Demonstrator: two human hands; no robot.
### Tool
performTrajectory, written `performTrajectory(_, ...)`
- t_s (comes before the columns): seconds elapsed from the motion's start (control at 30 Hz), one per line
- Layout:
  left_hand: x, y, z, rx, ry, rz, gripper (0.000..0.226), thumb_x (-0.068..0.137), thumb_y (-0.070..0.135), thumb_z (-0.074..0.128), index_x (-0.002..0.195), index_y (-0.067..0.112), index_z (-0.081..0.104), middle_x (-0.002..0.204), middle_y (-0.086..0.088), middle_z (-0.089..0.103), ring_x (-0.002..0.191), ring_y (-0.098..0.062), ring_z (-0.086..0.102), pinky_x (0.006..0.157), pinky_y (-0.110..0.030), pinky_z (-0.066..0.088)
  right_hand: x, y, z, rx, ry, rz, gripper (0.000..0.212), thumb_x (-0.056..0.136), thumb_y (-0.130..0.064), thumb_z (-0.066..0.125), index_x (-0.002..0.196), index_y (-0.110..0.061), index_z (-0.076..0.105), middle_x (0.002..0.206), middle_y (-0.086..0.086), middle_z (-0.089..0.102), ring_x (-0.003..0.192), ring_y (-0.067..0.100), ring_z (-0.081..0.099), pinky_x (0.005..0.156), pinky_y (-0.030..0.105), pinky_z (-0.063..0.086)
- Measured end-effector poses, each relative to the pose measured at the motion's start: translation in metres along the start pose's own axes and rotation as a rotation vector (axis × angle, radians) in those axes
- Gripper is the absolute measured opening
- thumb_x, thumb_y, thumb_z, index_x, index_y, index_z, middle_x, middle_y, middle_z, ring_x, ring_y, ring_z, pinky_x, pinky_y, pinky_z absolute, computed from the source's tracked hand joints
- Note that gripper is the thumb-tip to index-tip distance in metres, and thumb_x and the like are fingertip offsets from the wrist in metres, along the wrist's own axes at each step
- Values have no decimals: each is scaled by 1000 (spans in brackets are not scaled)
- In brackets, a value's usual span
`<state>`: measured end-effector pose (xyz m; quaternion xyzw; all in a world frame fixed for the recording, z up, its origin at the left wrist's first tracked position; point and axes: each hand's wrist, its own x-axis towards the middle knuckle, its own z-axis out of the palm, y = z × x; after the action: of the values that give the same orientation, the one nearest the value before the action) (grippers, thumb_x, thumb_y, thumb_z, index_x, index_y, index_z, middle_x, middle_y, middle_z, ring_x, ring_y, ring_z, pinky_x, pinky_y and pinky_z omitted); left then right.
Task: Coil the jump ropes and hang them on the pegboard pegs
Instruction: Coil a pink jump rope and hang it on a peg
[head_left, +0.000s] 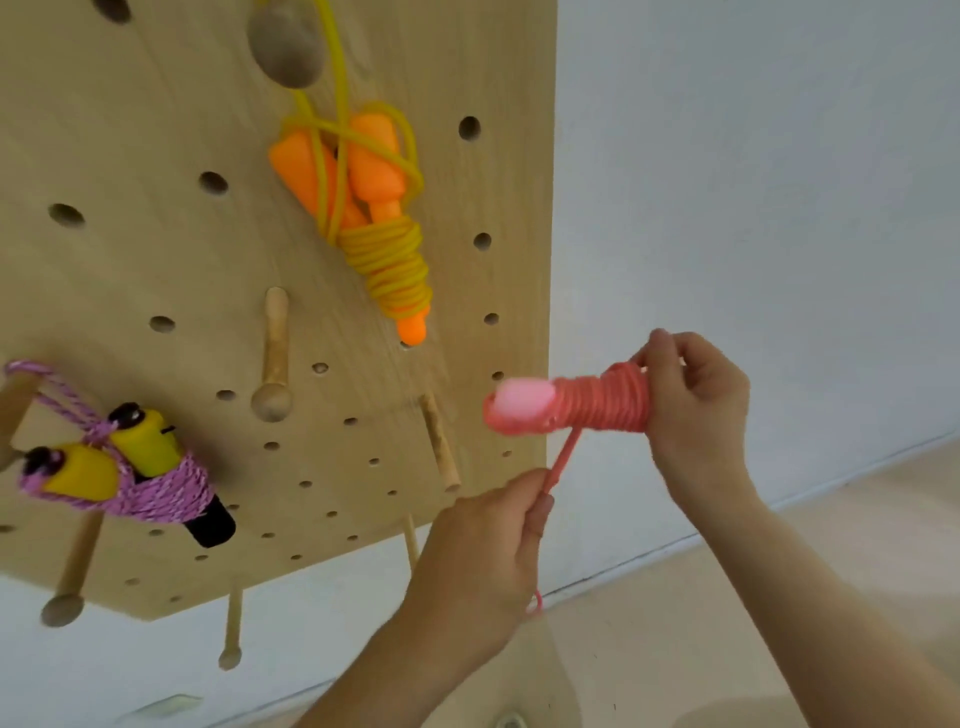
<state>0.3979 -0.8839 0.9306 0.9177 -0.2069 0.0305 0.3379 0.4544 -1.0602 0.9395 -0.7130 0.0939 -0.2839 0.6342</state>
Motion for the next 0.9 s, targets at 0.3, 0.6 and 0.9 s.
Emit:
performTrajectory(0.3,23,-6,-56,459,82,312,13,85,31,63,80,22,71,62,4,58,52,-18,55,45,-31,44,-2,14,-11,-545,-331,-718,35,93,-27,47,64,-9,45,49,-11,27,37,19,29,38,23,27)
performTrajectory(0.6,42,-22,-50,-754,-117,-273,25,73,36,65,83,16,75,72,4,70,64,-9,59,60,-22,45,2,-24,-2,11,-525,-403,41,91,-27,49,63,3,47,59,14,44,49,23,40,43,19,32)
performTrajectory(0.9,24,-16,-38,-605,-35,-312,45,85,54,61,77,11,72,68,-12,65,62,-12,56,56,-28,44,7,-1,12,-190,-400,-316,20,94,-36,49,87,-20,59,79,-2,62,69,8,56,62,17,46)
